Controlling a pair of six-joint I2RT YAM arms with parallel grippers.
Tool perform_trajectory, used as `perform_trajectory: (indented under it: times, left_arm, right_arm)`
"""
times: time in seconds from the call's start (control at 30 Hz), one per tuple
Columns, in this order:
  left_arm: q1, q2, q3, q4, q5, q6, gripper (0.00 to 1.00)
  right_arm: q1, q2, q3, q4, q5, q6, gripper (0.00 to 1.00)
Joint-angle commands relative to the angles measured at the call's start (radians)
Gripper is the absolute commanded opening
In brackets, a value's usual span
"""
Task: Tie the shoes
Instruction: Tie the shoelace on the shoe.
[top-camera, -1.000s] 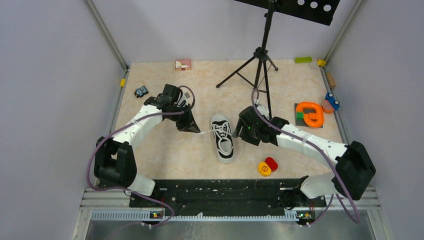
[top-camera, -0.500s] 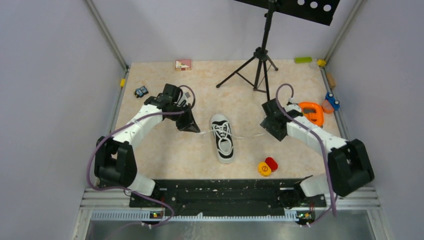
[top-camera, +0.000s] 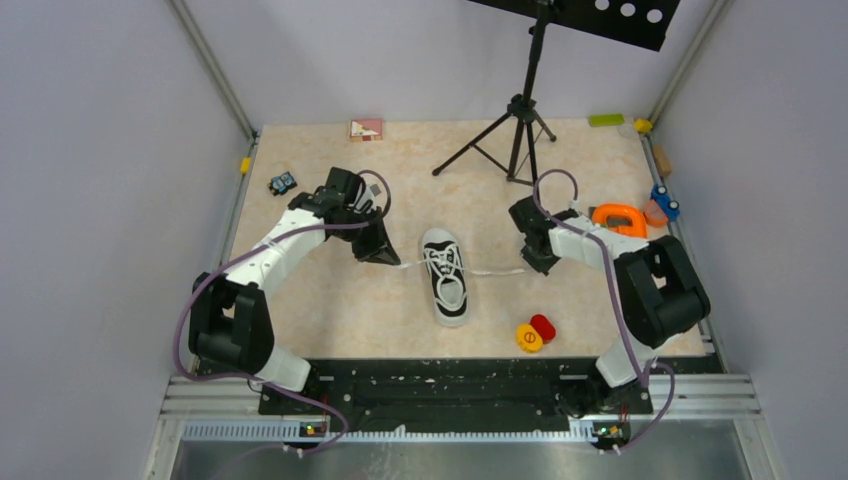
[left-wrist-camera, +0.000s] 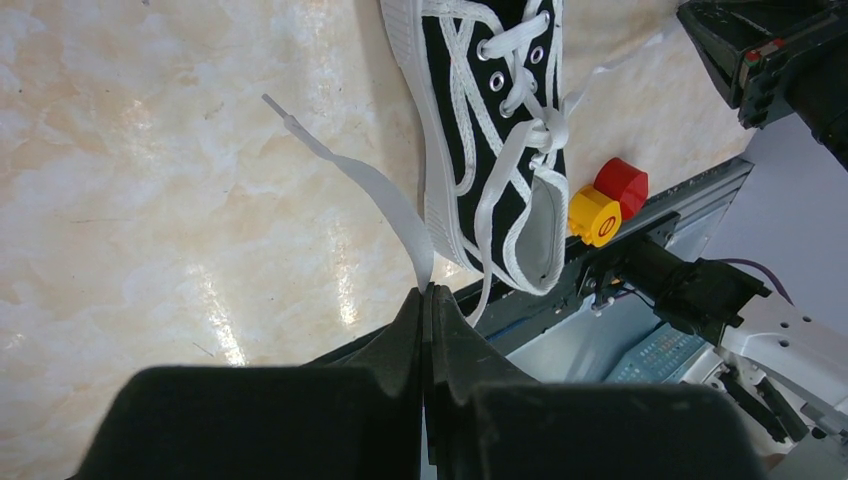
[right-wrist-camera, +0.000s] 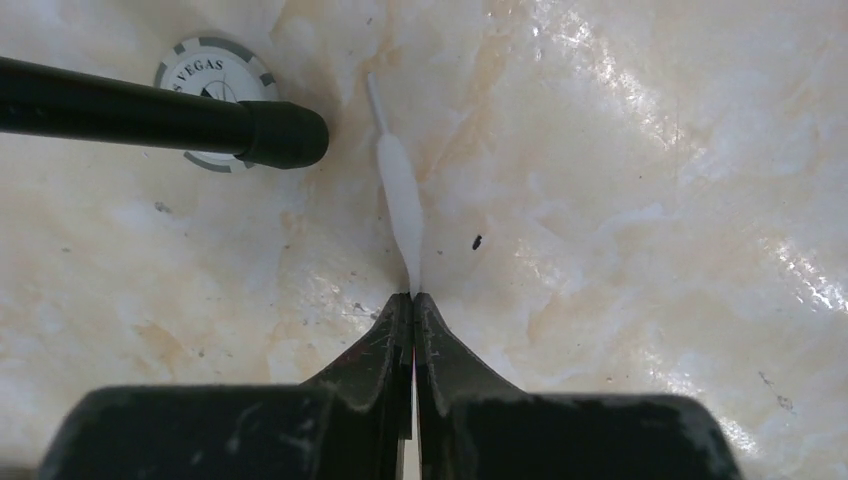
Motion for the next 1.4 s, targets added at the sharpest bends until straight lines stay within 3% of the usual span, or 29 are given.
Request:
perform_trajectory:
  times: [0.0,0.13,0.47,1.37]
  left_arm:
    - [-0.002,-0.026,0.02,0.013,-0.007,0.005,0.0]
    - [-0.002,-0.018,0.048,-0.003,-0.006,0.014,0.0]
    - [-0.002,-0.054,0.074,-0.046,-0.081,0.02,0.0]
    - [-0.002,-0.098,0.087,-0.108,-0.204,0.057,0.0]
  right_arm:
    - [-0.002,-0.144,-0.038,0.026,0.084,0.063,0.0]
    - [-0.003,-0.294,-0.04,0.062,0.092,-0.021,0.0]
    - [-0.004,-0.472,-0.038,0.087,0.066,-0.132,0.0]
    - [-0.003,-0.522,-0.052,0.133,0.03,-0.182,0.0]
